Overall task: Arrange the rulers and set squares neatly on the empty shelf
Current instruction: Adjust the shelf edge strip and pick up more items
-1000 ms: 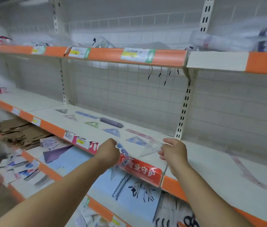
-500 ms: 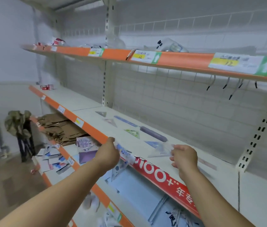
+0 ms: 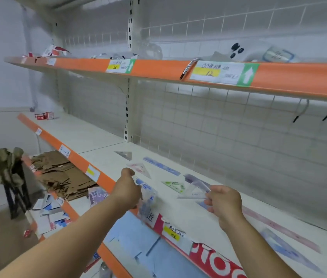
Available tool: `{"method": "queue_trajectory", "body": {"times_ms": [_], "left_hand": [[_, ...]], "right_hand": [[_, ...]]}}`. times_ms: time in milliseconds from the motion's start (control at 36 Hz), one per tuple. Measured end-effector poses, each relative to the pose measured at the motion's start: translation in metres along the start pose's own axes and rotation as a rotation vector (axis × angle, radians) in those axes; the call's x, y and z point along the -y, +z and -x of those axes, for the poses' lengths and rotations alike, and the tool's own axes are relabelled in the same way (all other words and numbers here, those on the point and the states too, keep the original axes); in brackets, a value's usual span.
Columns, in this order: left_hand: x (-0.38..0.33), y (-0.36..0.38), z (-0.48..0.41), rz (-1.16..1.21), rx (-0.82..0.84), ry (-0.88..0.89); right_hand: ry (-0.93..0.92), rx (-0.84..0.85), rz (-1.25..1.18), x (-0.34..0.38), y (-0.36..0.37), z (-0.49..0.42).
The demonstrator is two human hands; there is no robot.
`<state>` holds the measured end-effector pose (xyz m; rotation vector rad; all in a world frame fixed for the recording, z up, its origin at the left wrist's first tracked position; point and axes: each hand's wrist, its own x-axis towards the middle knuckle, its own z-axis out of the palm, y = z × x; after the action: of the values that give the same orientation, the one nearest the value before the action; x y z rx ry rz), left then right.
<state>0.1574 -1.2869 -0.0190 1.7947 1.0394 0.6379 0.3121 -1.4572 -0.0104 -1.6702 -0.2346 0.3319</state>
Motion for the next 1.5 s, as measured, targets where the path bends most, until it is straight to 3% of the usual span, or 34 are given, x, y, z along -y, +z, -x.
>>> {"method": "queue_trajectory", "body": {"times_ms": [250,361,583,778,972,1222,1500], "left_hand": [[-0.007,0.003,-0.070,0.098,0.098,-0.034],[-0.002,-0.004,-0.106,0.220,0.199,-0.163],[0.015,-0.010,-0.145,0.313,0.380,-0.234],[0.028,-0.012,-0.151,0.037,0.464,-0.143],[0.026,-0.011,-0.149,-0.517,0.420,0.109],[0.035,-0.001,-0.162,-0.755,0.442,0.226],[0.042,-0.005,-0.172,-0.851,0.405,0.313]], "right_hand": [[0.072,-0.101,0.001,-0.003,0.030,-0.014],[0.129,-0.152,0.027,-0.001,0.045,-0.008],[0.175,-0.316,0.272,-0.009,0.067,0.003],[0.215,-0.454,0.575,-0.030,0.061,0.012],[0.240,-0.343,0.967,-0.033,0.063,0.023],[0.142,-0.263,1.232,-0.033,0.065,0.028],[0.144,-0.266,1.213,-0.036,0.058,0.030]]}}
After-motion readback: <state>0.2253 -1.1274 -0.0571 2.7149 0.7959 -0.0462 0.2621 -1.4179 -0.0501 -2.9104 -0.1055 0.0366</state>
